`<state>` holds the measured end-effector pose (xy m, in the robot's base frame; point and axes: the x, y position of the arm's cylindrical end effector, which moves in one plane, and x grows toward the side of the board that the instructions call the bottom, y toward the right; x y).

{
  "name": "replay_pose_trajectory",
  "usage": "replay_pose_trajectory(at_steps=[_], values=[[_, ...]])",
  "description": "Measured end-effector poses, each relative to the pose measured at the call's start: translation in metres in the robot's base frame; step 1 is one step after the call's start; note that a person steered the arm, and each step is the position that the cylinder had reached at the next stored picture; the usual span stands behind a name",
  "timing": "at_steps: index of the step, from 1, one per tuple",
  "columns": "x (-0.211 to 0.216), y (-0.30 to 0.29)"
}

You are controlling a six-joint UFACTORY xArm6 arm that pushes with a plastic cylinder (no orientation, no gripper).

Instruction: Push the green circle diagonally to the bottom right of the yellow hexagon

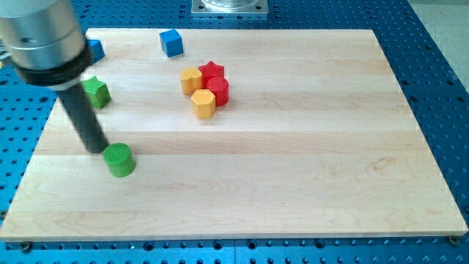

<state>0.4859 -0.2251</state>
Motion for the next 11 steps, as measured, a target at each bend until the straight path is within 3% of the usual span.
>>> replay_pose_trajectory(at_steps=[1, 3, 4, 5, 6, 8, 9, 11], values=[[0.019, 0.009], [0.025, 0.137], [0.025, 0.112], [0.059, 0.104], [0.069, 0.145], [0.045, 0.244], [0.020, 0.221], [0.011, 0.322]])
